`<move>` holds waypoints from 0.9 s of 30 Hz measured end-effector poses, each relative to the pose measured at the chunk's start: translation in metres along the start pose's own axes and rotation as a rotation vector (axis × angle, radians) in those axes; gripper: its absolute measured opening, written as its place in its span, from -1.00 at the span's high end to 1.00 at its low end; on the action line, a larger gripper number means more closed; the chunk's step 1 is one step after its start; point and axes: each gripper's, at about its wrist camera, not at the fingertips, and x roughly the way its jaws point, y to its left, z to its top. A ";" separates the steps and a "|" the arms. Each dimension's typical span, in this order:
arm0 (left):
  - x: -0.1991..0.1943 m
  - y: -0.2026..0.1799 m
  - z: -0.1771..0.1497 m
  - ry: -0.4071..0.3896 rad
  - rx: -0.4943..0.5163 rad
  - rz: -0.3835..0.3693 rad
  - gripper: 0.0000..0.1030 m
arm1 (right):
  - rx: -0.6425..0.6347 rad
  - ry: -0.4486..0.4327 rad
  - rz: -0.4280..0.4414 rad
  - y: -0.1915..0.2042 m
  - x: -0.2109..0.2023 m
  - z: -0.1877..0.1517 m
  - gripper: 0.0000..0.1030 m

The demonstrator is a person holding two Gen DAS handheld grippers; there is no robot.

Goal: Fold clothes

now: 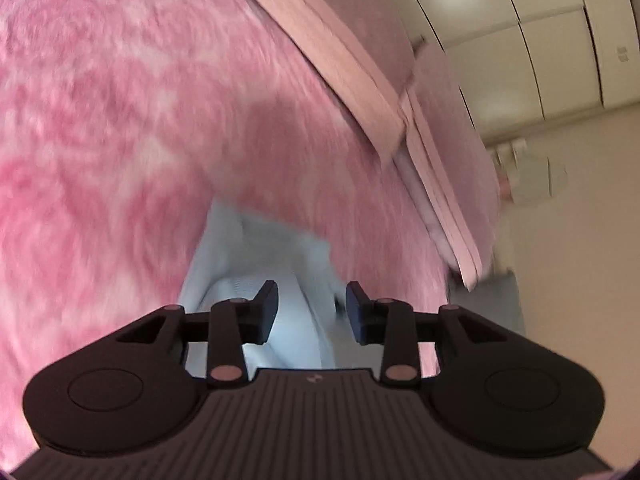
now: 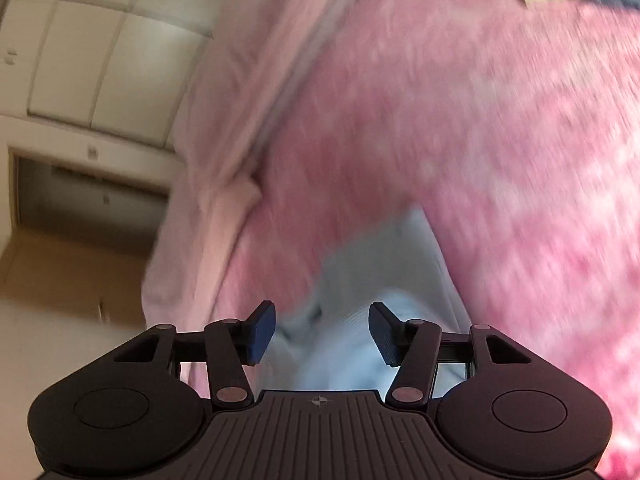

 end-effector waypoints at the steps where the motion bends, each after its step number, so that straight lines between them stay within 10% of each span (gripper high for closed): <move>1: 0.001 -0.002 0.003 -0.007 0.027 0.005 0.40 | -0.025 -0.018 -0.009 0.005 0.002 0.004 -0.07; 8: 0.021 -0.006 -0.012 0.132 0.310 0.143 0.40 | -0.354 0.087 -0.271 0.008 0.017 -0.024 -0.07; 19: 0.081 -0.022 -0.030 0.243 0.691 0.329 0.35 | -0.700 0.161 -0.436 0.006 0.071 -0.035 -0.07; 27: 0.116 -0.023 -0.022 0.280 0.722 0.322 0.41 | -0.812 0.234 -0.431 0.001 0.124 -0.033 -0.07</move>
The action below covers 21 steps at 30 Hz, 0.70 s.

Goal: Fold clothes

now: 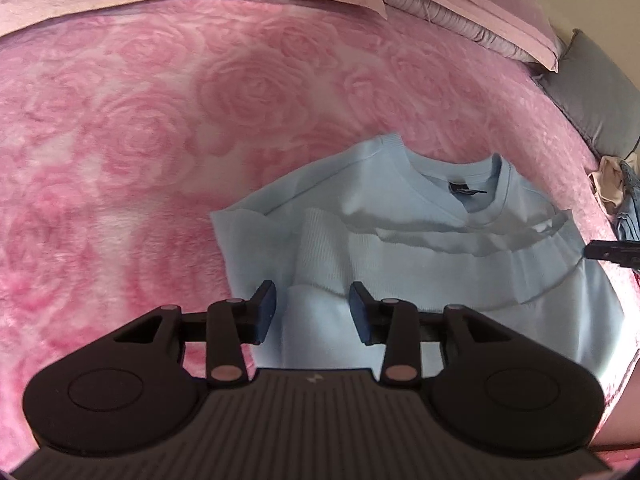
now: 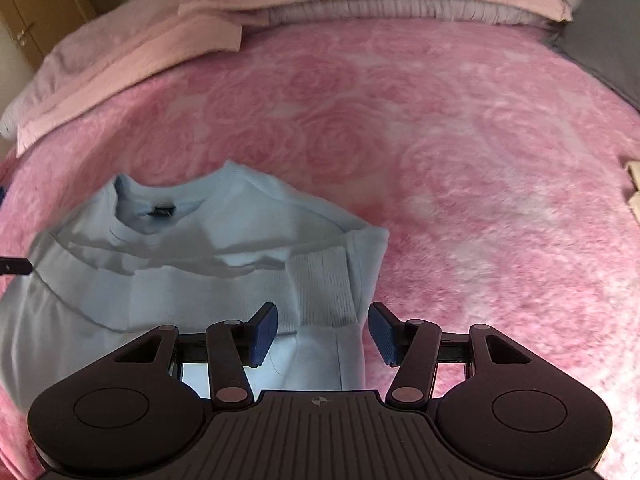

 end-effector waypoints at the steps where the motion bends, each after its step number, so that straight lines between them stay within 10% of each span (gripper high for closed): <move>1: 0.002 -0.001 0.000 0.003 0.004 -0.004 0.50 | 0.000 0.016 -0.001 0.000 0.007 0.000 -0.02; 2: 0.002 -0.002 0.000 0.002 0.020 0.004 0.80 | -0.001 0.033 -0.003 0.000 0.013 0.000 0.36; 5: -0.006 -0.005 -0.004 -0.042 0.055 0.004 0.87 | -0.060 0.001 -0.036 0.008 0.003 -0.003 0.57; 14: -0.035 -0.007 0.010 -0.265 0.045 0.056 0.87 | -0.180 -0.233 -0.079 0.032 -0.039 0.015 0.63; 21: -0.006 -0.006 0.040 -0.280 0.063 0.105 0.87 | -0.155 -0.228 -0.107 0.028 0.000 0.048 0.63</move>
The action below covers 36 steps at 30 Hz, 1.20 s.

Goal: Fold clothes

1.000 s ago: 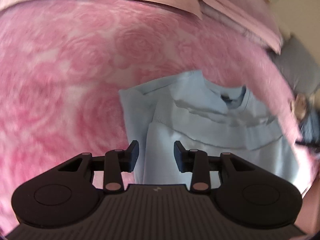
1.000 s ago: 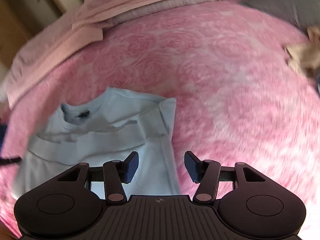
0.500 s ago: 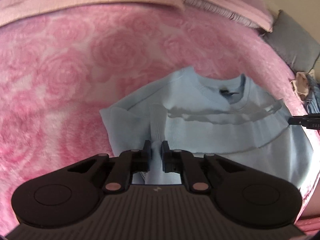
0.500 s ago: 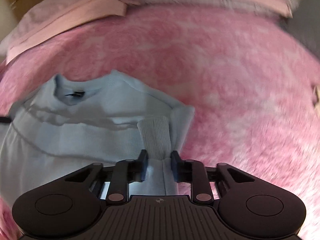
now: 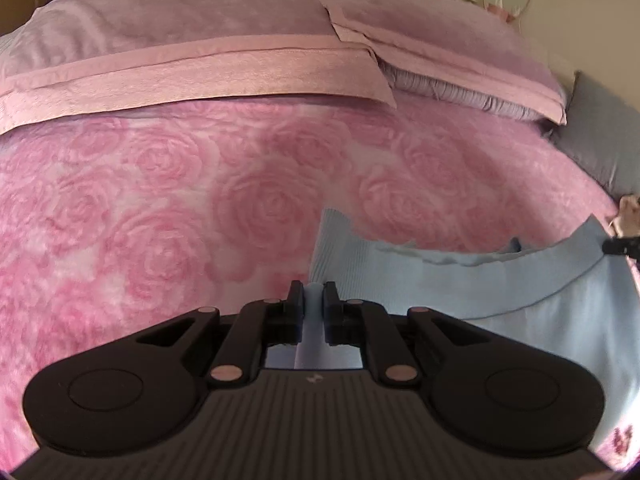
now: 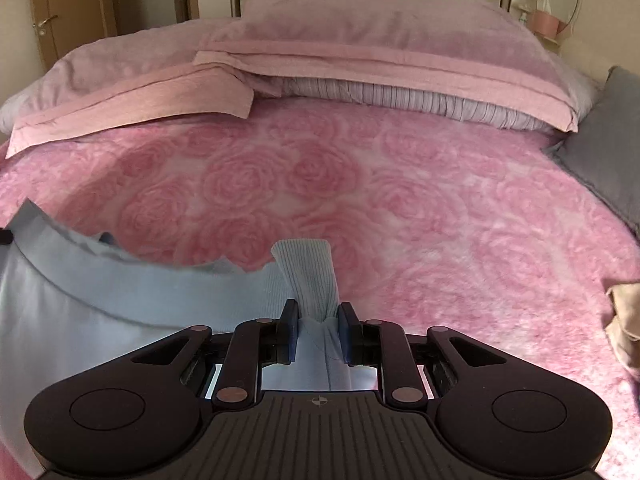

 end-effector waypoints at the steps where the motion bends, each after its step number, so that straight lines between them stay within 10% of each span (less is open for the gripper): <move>1: 0.002 0.001 0.000 -0.004 -0.001 0.003 0.87 | 0.001 0.000 -0.001 -0.001 0.004 0.001 0.64; 15: 0.034 0.025 0.000 0.103 -0.129 -0.007 0.69 | 0.094 0.173 -0.011 -0.008 0.057 0.000 0.28; 20: 0.033 0.021 0.017 0.121 -0.059 -0.083 0.37 | 0.034 0.167 0.041 -0.001 0.040 0.011 0.28; 36: 0.080 -0.019 0.039 0.271 0.140 -0.169 0.38 | -0.135 0.220 0.116 0.005 0.091 0.030 0.28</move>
